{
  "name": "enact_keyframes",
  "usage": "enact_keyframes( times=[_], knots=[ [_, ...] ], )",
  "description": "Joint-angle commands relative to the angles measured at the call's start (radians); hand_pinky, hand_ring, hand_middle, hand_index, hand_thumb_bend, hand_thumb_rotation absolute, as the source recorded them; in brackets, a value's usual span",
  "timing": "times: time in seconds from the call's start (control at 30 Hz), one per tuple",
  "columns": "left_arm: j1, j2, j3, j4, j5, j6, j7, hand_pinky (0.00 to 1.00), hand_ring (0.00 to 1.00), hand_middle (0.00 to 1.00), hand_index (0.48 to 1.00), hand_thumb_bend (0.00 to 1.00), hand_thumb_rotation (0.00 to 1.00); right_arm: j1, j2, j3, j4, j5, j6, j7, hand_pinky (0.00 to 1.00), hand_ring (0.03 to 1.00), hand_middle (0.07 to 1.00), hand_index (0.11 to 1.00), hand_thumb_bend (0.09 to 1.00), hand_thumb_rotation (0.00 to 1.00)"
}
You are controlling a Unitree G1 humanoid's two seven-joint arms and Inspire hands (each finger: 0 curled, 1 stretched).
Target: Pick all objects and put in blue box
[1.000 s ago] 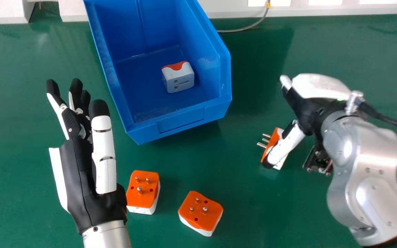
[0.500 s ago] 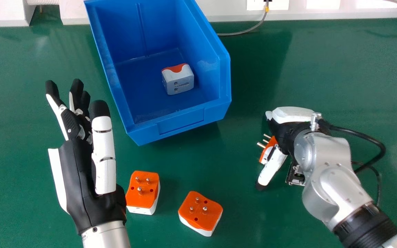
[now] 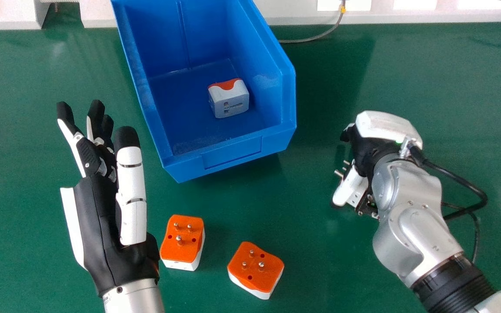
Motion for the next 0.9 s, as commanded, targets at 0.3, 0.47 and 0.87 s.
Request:
enact_keyframes(
  times=[0.3,0.47,0.87],
  knots=[
    [0.000,-0.102,-0.018,-0.019,0.001,-0.009,0.005,0.96,0.98,0.98,0.961,0.55,0.75,0.017,-0.013,0.017,-0.012,0.062,-0.027,-0.024,0.32,0.434,0.492,0.749,0.537,0.00],
    [-0.005,-0.101,-0.019,-0.018,0.000,-0.009,0.002,0.97,0.99,0.98,0.962,0.55,0.75,0.014,-0.026,0.023,-0.035,0.054,-0.032,-0.030,0.36,0.480,0.492,0.726,0.541,0.00],
    [-0.013,-0.095,-0.013,-0.013,0.005,-0.014,0.000,0.97,0.99,0.98,0.967,0.53,0.77,0.191,-0.061,-0.069,-0.500,0.039,-0.080,-0.138,0.29,0.387,0.475,0.537,0.513,0.00]
  ],
)
